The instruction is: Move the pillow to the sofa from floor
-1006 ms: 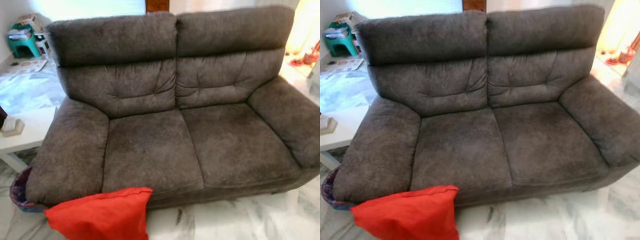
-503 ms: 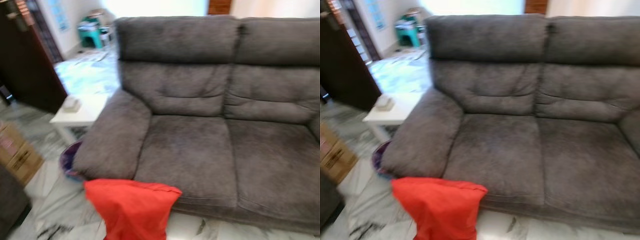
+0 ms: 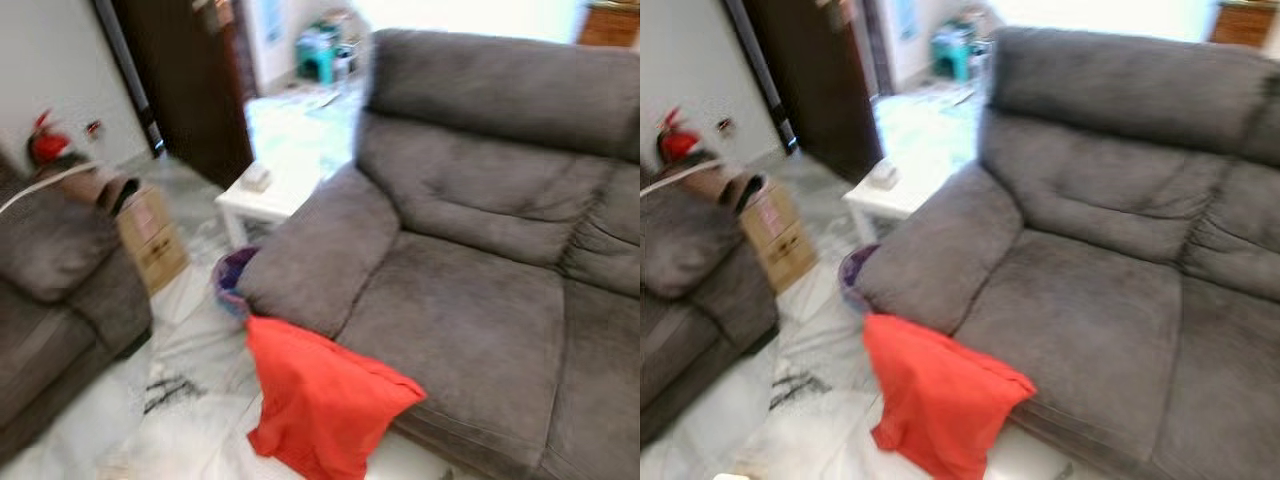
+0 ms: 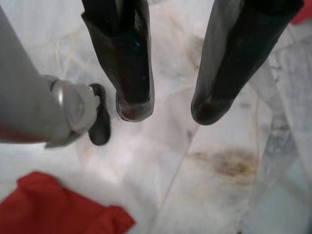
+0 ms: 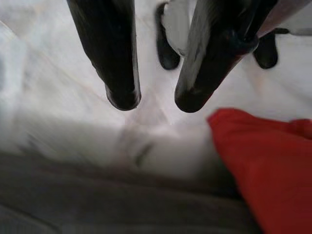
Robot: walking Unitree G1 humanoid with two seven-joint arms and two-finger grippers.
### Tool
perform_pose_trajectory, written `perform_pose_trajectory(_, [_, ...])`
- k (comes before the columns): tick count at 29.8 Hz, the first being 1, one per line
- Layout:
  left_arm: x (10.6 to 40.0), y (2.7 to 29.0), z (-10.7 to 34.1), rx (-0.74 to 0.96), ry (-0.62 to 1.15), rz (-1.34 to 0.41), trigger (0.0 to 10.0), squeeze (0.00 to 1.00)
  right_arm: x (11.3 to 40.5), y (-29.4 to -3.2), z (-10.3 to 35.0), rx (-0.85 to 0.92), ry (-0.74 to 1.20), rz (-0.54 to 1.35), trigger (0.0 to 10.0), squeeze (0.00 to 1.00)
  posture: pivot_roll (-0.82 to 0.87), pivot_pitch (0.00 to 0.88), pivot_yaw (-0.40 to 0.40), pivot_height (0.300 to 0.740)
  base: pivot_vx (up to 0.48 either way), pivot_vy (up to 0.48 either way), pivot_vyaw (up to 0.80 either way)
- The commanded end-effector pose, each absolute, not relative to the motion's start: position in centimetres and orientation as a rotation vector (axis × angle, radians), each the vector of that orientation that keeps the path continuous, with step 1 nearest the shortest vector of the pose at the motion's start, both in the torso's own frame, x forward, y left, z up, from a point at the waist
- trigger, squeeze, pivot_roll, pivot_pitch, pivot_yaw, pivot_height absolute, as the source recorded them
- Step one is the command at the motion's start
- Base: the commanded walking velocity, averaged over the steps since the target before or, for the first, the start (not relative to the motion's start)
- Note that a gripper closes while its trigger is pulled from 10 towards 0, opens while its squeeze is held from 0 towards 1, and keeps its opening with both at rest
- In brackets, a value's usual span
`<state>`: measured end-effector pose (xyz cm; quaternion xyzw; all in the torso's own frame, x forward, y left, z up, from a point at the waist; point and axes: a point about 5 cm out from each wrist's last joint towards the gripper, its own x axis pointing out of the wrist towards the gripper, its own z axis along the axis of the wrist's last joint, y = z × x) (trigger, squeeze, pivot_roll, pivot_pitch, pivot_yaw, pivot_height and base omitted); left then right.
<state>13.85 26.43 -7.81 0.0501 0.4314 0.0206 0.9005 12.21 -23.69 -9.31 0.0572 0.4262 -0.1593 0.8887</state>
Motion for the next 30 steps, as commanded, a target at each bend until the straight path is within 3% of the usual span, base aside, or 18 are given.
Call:
perform_pose_trajectory(1, [13.4,26.5,-8.0,0.094,0.908,0.055,10.0,0.0,11.5,-24.1,-9.4,0.114,0.904,-0.345,10.0,0.0,-0.04,0.079,0.053,0.74,0.0,0.0,0.44])
perform_pose_trajectory(21, [15.7,27.0,-6.9,0.108,0.84,0.094,10.0,0.0,14.3,-22.7,-8.8,0.148,0.839,-0.32,10.0,0.0,-0.01,0.026,0.078,0.74,0.0,0.0,0.0])
perform_pose_trajectory(23, [15.9,27.0,-6.8,0.13,0.816,0.079,10.0,0.0,15.7,-22.8,-8.1,0.086,0.78,-0.293,10.0,0.0,-0.01,0.027,0.088,0.74,0.0,0.0,0.0])
perform_pose_trajectory(28, [15.8,27.0,-6.6,0.138,0.787,0.061,10.0,0.0,17.2,-22.9,-7.0,0.127,0.655,-0.296,10.0,0.0,-0.02,0.034,0.098,0.74,0.0,0.0,0.0])
perform_pose_trajectory(29, [15.6,27.0,-6.6,0.146,0.771,0.052,10.0,0.0,17.7,-23.0,-6.5,0.12,0.6,-0.295,10.0,0.69,-0.02,0.045,0.102,0.74,0.0,0.0,0.0])
perform_pose_trajectory(30, [15.4,27.0,-6.5,0.148,0.752,0.045,10.0,0.0,18.3,-23.1,-5.9,0.124,0.541,-0.293,10.0,1.0,-0.02,0.059,0.101,0.74,0.0,0.0,0.0])
